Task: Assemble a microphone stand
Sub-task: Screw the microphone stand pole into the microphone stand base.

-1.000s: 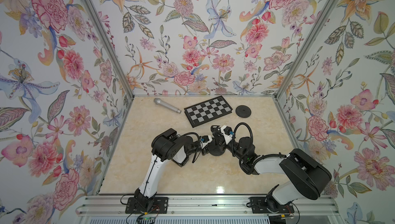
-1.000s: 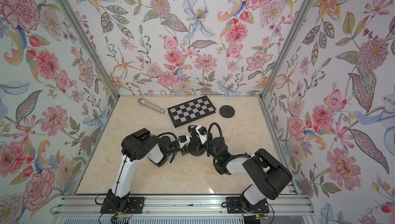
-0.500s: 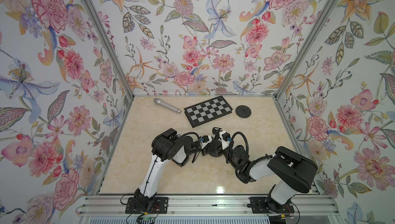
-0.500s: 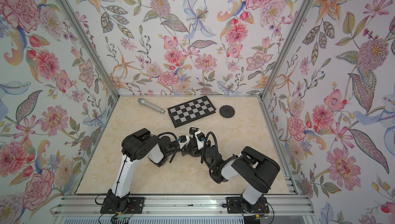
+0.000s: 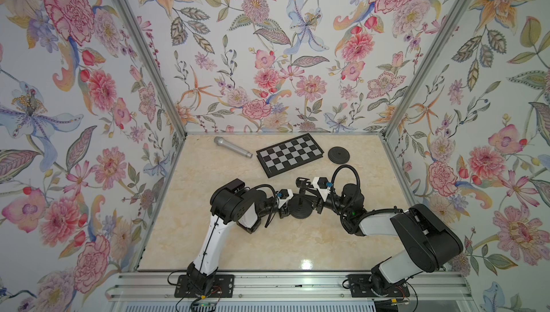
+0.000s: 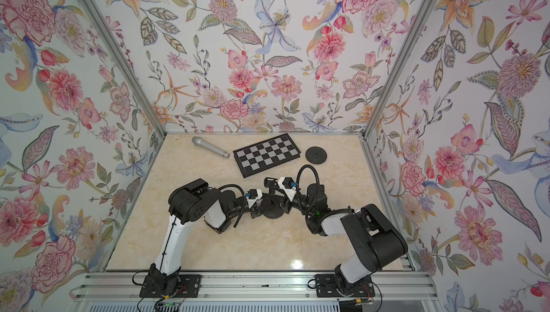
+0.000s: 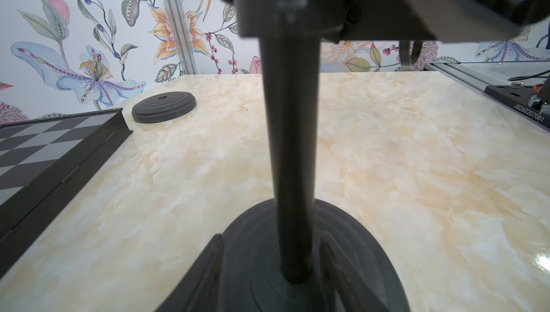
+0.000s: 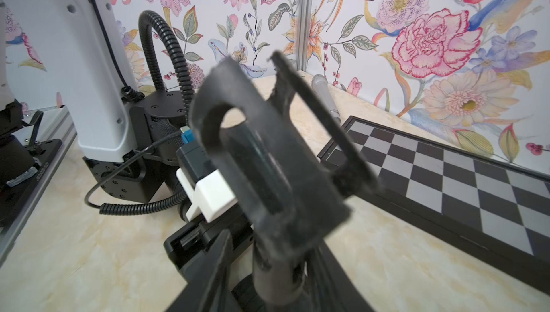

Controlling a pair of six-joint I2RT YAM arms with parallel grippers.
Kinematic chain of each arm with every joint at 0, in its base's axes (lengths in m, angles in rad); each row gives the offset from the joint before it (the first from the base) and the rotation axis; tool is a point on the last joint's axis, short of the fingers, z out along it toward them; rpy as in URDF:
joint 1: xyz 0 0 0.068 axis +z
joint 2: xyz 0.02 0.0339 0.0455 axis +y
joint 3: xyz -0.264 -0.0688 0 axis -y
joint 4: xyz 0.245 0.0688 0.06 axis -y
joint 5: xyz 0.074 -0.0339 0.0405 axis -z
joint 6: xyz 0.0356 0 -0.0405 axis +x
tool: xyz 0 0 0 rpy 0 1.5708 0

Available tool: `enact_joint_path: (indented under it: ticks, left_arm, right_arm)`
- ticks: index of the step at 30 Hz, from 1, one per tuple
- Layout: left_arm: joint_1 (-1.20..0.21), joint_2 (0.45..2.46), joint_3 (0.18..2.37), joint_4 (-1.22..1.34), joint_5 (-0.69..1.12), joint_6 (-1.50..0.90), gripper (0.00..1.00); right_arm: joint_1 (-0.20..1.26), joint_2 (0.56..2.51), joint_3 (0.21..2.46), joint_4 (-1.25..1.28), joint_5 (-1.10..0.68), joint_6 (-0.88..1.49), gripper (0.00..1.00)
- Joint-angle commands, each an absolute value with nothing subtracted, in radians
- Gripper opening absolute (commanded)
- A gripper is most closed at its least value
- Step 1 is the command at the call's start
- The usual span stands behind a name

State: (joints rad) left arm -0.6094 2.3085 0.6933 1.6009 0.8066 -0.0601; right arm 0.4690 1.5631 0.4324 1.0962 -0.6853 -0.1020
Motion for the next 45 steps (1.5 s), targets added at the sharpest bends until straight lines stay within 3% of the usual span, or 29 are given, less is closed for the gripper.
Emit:
enact_joint_path:
  ticks: [1, 4, 8, 13, 15, 17, 22, 25, 27, 28, 30, 33, 36, 41, 43, 45]
  left_arm:
    - [-0.594, 2.414, 0.631, 1.528, 0.817, 0.000, 0.53]
    - [-0.594, 2.406, 0.617, 1.513, 0.809, 0.023, 0.53]
    - [-0.594, 2.406, 0.620, 1.489, 0.815, 0.034, 0.53]
    - [-0.594, 2.405, 0.632, 1.442, 0.815, 0.051, 0.53]
    - [-0.597, 2.411, 0.631, 1.453, 0.814, 0.044, 0.52]
    - [-0.597, 2.408, 0.635, 1.438, 0.806, 0.053, 0.52]
    - [-0.605, 2.401, 0.633, 1.413, 0.799, 0.060, 0.52]
    - [-0.604, 2.389, 0.641, 1.379, 0.790, 0.080, 0.52]
    - [-0.604, 2.390, 0.643, 1.375, 0.794, 0.075, 0.52]
    - [-0.607, 2.396, 0.640, 1.385, 0.794, 0.069, 0.52]
    - [-0.608, 2.396, 0.639, 1.391, 0.790, 0.070, 0.52]
    - [-0.607, 2.389, 0.650, 1.364, 0.791, 0.079, 0.52]
    - [-0.610, 2.396, 0.640, 1.394, 0.787, 0.064, 0.52]
    - [-0.611, 2.392, 0.655, 1.369, 0.789, 0.071, 0.52]
    - [-0.612, 2.400, 0.647, 1.395, 0.787, 0.058, 0.52]
    - [-0.613, 2.400, 0.655, 1.386, 0.787, 0.060, 0.52]
  right_arm:
    - [0.462, 1.583, 0.465, 1.084, -0.766, -0.103, 0.22]
    - [0.477, 1.577, 0.464, 1.081, -0.659, -0.068, 0.00]
    - [0.588, 1.543, 0.399, 1.110, -0.246, -0.041, 0.00]
    - [0.910, 1.588, 0.355, 1.217, 0.559, 0.008, 0.00]
    - [1.000, 1.659, 0.365, 1.304, 0.762, 0.039, 0.00]
    - [1.058, 1.725, 0.386, 1.367, 0.838, 0.048, 0.00]
    - [1.084, 1.812, 0.405, 1.451, 0.766, 0.052, 0.00]
    - [1.065, 1.797, 0.386, 1.454, 0.638, 0.015, 0.03]
    - [1.037, 1.770, 0.347, 1.480, 0.498, -0.004, 0.39]
    - [1.010, 1.755, 0.320, 1.501, 0.400, -0.007, 0.50]
    - [0.949, 1.732, 0.281, 1.524, 0.189, -0.008, 0.59]
    - [0.845, 1.692, 0.236, 1.532, -0.076, -0.032, 0.65]
    - [0.747, 1.626, 0.220, 1.481, -0.245, -0.055, 0.64]
    - [0.626, 1.510, 0.309, 1.170, -0.482, -0.173, 0.60]
    - [0.598, 1.499, 0.355, 1.095, -0.525, -0.199, 0.53]
    - [0.586, 1.506, 0.386, 1.063, -0.527, -0.208, 0.39]
